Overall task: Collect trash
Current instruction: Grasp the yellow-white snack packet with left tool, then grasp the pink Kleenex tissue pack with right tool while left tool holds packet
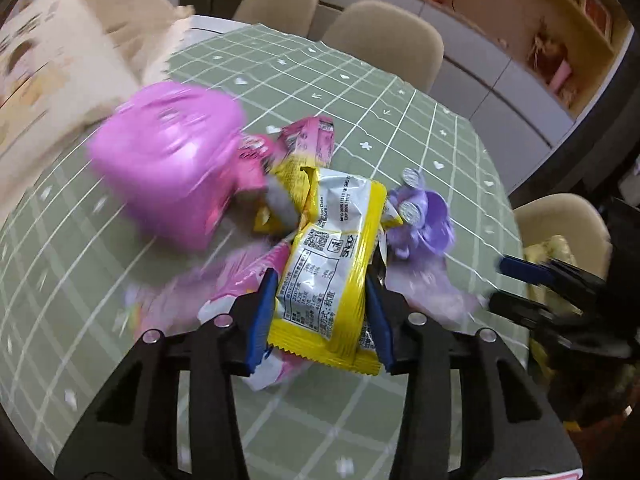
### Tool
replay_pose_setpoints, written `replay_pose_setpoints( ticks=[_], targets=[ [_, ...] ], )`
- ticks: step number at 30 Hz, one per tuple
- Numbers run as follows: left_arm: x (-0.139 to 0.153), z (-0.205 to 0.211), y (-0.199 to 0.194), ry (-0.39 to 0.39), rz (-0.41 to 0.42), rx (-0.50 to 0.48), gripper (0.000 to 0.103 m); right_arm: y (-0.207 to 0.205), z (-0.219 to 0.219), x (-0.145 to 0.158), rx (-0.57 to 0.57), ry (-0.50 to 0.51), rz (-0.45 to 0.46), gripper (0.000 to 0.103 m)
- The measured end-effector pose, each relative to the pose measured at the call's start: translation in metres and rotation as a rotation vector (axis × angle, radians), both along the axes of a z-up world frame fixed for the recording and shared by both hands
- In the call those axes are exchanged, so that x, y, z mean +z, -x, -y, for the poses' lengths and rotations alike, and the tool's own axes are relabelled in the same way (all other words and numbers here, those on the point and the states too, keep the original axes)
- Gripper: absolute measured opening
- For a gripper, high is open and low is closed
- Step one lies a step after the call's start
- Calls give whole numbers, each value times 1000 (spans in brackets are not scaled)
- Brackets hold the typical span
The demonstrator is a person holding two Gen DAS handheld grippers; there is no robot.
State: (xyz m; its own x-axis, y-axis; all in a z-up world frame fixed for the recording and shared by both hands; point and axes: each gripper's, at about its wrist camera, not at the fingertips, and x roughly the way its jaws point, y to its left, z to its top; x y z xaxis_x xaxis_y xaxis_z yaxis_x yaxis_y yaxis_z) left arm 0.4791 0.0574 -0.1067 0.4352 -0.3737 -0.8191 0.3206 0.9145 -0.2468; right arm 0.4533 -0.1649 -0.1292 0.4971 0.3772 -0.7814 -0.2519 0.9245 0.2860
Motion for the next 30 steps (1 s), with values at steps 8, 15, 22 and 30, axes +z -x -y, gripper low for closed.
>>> replay_pose_setpoints(
  ticks=[8, 15, 22, 30],
  targets=[
    [9, -82, 56, 105, -27, 279, 45, -18, -55, 3, 178, -2, 31, 57],
    [-2, -127, 81, 84, -48, 443, 46, -57, -113, -1, 224, 67, 96, 57],
    [3, -128, 92, 83, -8, 431, 46, -49, -146, -19, 379, 177, 48, 35],
    [2, -122, 99, 126, -11, 388, 46, 23, -103, 5, 380, 159, 77, 36]
  ],
)
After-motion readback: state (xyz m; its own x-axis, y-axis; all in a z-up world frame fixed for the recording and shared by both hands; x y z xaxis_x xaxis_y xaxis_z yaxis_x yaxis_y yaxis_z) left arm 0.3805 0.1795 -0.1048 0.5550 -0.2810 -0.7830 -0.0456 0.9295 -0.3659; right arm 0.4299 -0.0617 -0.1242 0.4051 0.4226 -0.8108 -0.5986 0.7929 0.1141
